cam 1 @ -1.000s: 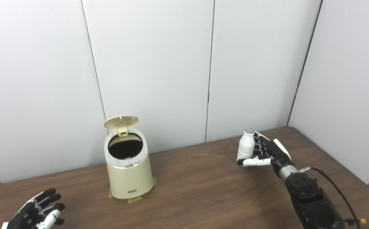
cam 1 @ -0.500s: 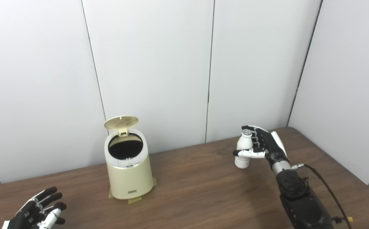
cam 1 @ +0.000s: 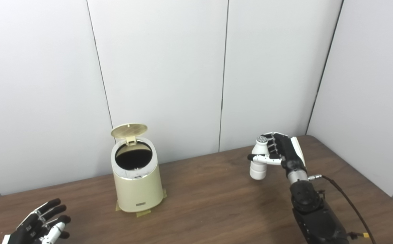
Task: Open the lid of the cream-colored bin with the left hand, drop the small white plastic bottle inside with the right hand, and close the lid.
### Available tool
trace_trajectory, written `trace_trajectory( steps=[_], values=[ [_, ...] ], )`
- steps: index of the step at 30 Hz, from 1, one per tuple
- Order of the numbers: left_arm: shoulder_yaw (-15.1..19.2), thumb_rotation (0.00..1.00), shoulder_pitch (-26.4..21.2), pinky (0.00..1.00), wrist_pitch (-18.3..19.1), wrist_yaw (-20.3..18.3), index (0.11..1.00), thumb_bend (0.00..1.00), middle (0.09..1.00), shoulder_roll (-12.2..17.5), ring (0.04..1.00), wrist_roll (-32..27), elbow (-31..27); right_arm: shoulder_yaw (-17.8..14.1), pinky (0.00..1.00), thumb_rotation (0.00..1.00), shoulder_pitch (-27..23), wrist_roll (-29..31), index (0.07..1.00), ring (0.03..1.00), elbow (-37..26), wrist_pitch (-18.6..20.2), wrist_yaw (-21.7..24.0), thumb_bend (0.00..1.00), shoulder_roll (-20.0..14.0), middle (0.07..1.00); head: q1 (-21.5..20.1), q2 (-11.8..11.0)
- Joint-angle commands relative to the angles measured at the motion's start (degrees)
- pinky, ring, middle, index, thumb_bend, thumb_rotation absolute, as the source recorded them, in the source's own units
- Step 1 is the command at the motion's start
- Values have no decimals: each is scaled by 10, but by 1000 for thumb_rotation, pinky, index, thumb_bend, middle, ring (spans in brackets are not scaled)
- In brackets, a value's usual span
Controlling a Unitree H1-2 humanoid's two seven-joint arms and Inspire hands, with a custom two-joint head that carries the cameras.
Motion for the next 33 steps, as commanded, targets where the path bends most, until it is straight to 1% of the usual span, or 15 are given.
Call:
trace_trajectory(
  steps=[1, 3, 6, 12, 14, 16, 19, 21, 23, 26, 30, 31, 33],
  values=[
    [-1, 0, -21, 415, -19, -1, 726, 447, 716, 3, 611, 2, -11, -4, 360, 0, -23, -6, 543, 390, -27, -25, -9, 511, -20, 485, 2, 0],
    [-4, 0, -20, 413, -19, 1, 720, 444, 715, 3, 609, 7, -11, -4, 370, 0, -20, -3, 527, 399, -46, -17, -4, 514, -19, 488, 7, -1],
    [-10, 0, -18, 443, -31, -2, 719, 450, 722, 7, 621, 15, -8, -2, 363, 0, -15, 5, 527, 396, -79, -16, 10, 514, -17, 488, 19, -1],
    [-16, 0, -16, 491, -54, -11, 749, 434, 734, 10, 641, 20, 9, 25, 331, 0, -33, -9, 541, 387, -180, -4, 37, 513, -6, 484, 42, 0],
    [-19, 0, -17, 487, -65, -10, 738, 444, 728, 9, 641, 26, 19, 37, 324, 0, -47, -10, 541, 387, -212, 4, 48, 513, 3, 484, 48, 0],
    [-22, 0, -18, 487, -73, -8, 730, 460, 724, 7, 641, 34, 25, 41, 315, 0, -58, 4, 540, 386, -231, 9, 60, 513, 12, 481, 56, 0],
    [-24, 0, -20, 462, -84, -4, 721, 492, 710, 2, 622, 38, 39, 55, 314, 0, -75, -10, 548, 381, -270, 31, 72, 511, 28, 481, 73, -1],
    [-25, 0, -20, 456, -94, -4, 716, 503, 703, -1, 615, 40, 49, 71, 313, 0, -87, -22, 548, 382, -296, 40, 79, 511, 44, 483, 90, -1],
    [-26, 0, -21, 454, -105, -5, 711, 512, 696, -3, 610, 40, 59, 84, 313, 0, -96, -27, 544, 385, -310, 45, 86, 512, 57, 488, 101, -1],
    [-29, 0, -22, 456, -118, -3, 699, 532, 685, -9, 607, 42, 70, 91, 318, 0, -106, -20, 535, 393, -318, 51, 97, 513, 74, 491, 122, 0],
    [-32, 0, -22, 439, -119, 8, 684, 571, 675, -22, 589, 47, 75, 106, 302, 0, -123, -32, 546, 384, -308, 49, 102, 512, 100, 477, 151, 1],
    [-34, 0, -22, 437, -120, 9, 681, 578, 674, -24, 586, 51, 76, 109, 302, 0, -126, -35, 546, 384, -305, 48, 103, 512, 106, 476, 153, 1],
    [-38, 0, -21, 437, -118, 15, 678, 591, 673, -28, 583, 59, 74, 116, 302, 0, -130, -42, 547, 382, -303, 54, 103, 512, 120, 476, 167, 2]
  ],
)
